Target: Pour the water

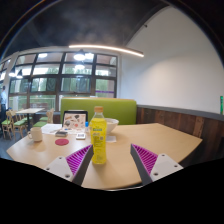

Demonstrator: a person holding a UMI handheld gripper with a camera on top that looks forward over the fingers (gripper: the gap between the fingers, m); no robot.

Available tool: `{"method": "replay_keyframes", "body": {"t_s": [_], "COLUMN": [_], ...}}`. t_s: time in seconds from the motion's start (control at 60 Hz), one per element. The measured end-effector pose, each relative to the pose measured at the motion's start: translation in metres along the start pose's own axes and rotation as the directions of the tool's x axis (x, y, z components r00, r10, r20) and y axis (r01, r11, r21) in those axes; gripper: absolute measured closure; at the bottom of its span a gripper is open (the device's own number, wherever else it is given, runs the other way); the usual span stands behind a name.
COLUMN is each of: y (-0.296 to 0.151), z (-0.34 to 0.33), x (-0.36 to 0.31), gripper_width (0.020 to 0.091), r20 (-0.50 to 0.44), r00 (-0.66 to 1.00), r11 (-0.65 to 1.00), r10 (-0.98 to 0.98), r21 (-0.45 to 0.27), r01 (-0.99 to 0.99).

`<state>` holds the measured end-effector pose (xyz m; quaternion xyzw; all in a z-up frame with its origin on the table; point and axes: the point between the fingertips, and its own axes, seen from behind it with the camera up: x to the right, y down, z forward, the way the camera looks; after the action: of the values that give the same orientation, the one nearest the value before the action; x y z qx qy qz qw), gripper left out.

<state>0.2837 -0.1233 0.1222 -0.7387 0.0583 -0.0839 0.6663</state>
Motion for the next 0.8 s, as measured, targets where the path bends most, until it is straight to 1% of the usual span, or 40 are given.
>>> {"method": "replay_keyframes", "body": {"t_s": [0.083, 0.217, 0.317, 0.333, 0.4, 0.45, 0.467, 0.483, 0.5, 0.517, 0.533, 0.55, 0.567, 0.633, 0.7, 0.717, 0.733, 0.8], "y": [0.006, 0.011, 0.008, 0.008, 0.012, 0.01, 0.01, 0.008, 0.008, 0.007, 0.008, 0.007, 0.006, 0.006, 0.002, 0.0, -0.004, -0.033], "z": [0.042, 0.106, 0.143, 0.148, 0.162, 0.166, 0.167, 0.167, 0.167, 0.167, 0.167, 0.166, 0.166, 0.166, 0.17, 0.17, 0.171, 0.173], "x": [-0.02, -0.042, -0.053, -0.055, -0.052, -0.05, -0.051, -0.051, -0.052, -0.054, -0.055, -0.055, -0.057, -0.058, -0.064, -0.068, -0.07, -0.091], "gripper_width": [0.0278, 0.0282, 0.0284, 0.0301, 0.0697, 0.0699, 0.0718, 0.0759, 0.0753, 0.0788, 0.0803, 0.08, 0.083, 0.0831, 0.0832, 0.082, 0.0831, 0.0832], "r20": [0.017, 0.007, 0.0, 0.003, -0.045, -0.076, -0.079, -0.079, -0.08, -0.08, -0.083, -0.085, -0.086, -0.105, -0.119, -0.125, -0.13, -0.144], "r00": [1.0, 0.999, 0.998, 0.998, 0.997, 0.994, 0.995, 0.995, 0.996, 0.996, 0.996, 0.996, 0.996, 0.995, 0.992, 0.99, 0.987, 0.96], "r11": [1.0, 0.999, 0.998, 0.998, 0.997, 0.997, 0.998, 0.998, 0.999, 0.999, 0.999, 1.0, 1.0, 1.0, 0.999, 0.998, 0.996, 0.969], "r10": [0.0, 0.034, 0.058, 0.059, 0.066, 0.076, 0.067, 0.057, 0.048, 0.039, 0.032, 0.025, 0.017, -0.001, -0.047, -0.066, -0.091, -0.241], "r21": [-0.014, -0.027, -0.017, -0.018, -0.033, -0.009, -0.005, -0.003, 0.004, 0.012, 0.015, 0.021, 0.026, 0.025, 0.005, 0.004, 0.003, 0.013], "r01": [0.001, -0.034, -0.058, -0.059, -0.067, -0.076, -0.067, -0.057, -0.048, -0.038, -0.03, -0.023, -0.015, 0.003, 0.048, 0.067, 0.092, 0.245]}}
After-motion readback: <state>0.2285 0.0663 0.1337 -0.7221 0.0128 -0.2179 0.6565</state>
